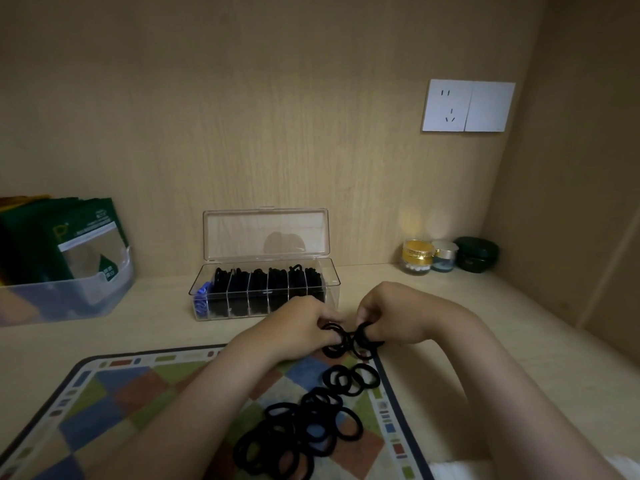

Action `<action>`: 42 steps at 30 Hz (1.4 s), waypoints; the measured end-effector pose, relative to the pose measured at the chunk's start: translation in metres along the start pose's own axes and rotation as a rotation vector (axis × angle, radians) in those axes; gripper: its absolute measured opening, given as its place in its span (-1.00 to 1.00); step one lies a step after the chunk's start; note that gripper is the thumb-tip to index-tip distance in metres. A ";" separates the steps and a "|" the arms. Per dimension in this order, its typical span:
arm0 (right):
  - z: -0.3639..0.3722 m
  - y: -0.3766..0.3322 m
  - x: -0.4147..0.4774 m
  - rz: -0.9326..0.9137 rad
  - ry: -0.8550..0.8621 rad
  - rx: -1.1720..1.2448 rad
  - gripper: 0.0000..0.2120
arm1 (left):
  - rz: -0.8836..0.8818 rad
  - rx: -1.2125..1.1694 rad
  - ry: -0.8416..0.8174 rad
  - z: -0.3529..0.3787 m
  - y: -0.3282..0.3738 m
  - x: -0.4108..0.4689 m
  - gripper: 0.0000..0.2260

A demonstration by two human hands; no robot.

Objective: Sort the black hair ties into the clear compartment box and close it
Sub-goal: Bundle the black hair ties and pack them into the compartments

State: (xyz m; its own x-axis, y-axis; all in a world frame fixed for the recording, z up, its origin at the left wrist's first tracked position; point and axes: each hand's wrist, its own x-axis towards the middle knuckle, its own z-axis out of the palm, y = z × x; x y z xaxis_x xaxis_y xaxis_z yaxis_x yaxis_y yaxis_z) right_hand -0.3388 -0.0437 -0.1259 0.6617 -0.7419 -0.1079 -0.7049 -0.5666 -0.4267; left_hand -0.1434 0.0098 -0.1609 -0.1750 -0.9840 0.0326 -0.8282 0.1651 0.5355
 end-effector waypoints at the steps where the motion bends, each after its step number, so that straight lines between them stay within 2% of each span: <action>1: -0.002 0.000 -0.001 -0.007 -0.002 0.046 -0.91 | 0.006 0.003 -0.004 0.001 0.000 0.000 -0.70; 4: -0.007 -0.001 -0.005 -0.058 -0.036 0.200 -0.77 | 0.040 0.024 0.031 0.000 0.000 0.000 -0.87; 7: -0.008 -0.005 -0.008 -0.059 -0.134 0.260 -0.69 | 0.035 0.026 0.067 -0.002 -0.002 0.000 -0.96; 12: -0.002 -0.015 -0.008 0.001 -0.277 0.127 -0.75 | -0.040 -0.182 0.055 -0.013 -0.005 -0.001 -0.96; 16: 0.002 -0.020 -0.006 0.023 -0.273 0.043 -0.79 | -0.077 -0.276 -0.008 -0.019 -0.006 -0.003 -0.87; 19: 0.003 -0.020 -0.007 0.017 -0.266 0.027 -0.83 | -0.106 -0.385 -0.041 -0.019 -0.005 -0.005 -0.88; 23: -0.001 -0.014 -0.007 -0.008 -0.137 0.135 -0.86 | -0.168 -0.500 -0.017 -0.019 -0.002 -0.007 -0.89; 27: -0.004 -0.014 -0.004 -0.044 0.005 0.501 -0.89 | -0.225 -0.574 0.065 -0.014 -0.001 -0.002 -0.85; 30: 0.003 -0.019 0.000 -0.031 0.013 0.669 -0.90 | -0.238 -0.677 0.094 -0.011 0.002 0.000 -0.86; 34: 0.013 -0.023 0.009 0.050 0.096 0.699 -0.93 | -0.265 -0.827 0.006 -0.014 0.005 -0.002 -0.83; 37: 0.017 -0.023 0.012 0.093 0.187 0.649 -0.91 | -0.248 -0.983 -0.116 -0.017 0.004 -0.004 -0.76; 39: 0.019 -0.023 0.014 0.102 0.236 0.612 -0.91 | -0.229 -1.054 -0.129 -0.017 0.004 -0.004 -0.71; 42: 0.024 -0.022 0.018 0.084 0.318 0.497 -0.93 | -0.161 -0.876 -0.144 -0.016 0.005 -0.004 -0.70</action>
State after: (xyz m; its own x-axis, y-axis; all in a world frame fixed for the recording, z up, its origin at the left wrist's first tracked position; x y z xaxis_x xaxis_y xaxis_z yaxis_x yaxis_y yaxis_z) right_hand -0.3058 -0.0358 -0.1403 0.4459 -0.8914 0.0817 -0.4964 -0.3222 -0.8060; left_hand -0.1382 0.0132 -0.1451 -0.2060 -0.9632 -0.1725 -0.1562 -0.1416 0.9775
